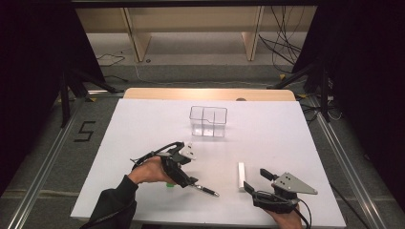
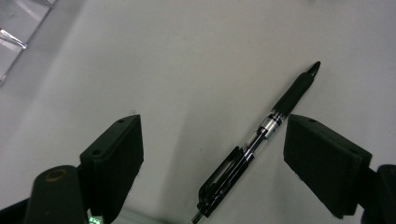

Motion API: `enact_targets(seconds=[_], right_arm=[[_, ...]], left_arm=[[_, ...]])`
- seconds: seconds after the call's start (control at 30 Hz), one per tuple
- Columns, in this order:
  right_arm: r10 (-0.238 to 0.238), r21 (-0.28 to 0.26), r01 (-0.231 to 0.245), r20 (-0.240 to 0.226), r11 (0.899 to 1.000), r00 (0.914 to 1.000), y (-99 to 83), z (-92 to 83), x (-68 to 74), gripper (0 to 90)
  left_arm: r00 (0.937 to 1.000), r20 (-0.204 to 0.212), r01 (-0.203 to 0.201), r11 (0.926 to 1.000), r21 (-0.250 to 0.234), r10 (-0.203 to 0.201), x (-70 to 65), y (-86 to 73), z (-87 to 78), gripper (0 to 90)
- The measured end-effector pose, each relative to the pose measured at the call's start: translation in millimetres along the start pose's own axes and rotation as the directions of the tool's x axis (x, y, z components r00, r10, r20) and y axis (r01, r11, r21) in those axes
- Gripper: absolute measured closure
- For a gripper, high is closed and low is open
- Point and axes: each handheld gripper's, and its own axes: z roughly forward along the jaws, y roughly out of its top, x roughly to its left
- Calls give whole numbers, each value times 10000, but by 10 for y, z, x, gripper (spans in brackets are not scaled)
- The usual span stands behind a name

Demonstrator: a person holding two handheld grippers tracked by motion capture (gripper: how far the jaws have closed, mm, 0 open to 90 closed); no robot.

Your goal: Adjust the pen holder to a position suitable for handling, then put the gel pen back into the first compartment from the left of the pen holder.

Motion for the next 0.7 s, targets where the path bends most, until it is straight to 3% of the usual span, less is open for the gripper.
enact_targets(seconds=[0.43,0.7], right_arm=[[-51,61,51,-34,10000,10000,-3,2,-5,245],[-165,102,166,-98,9998,9998,-2,10,7,245]], left_arm=[[9982,59,-592,9941,905,589,-60,3,122,213],[9959,91,-904,9867,1351,900,-74,12,157,306]])
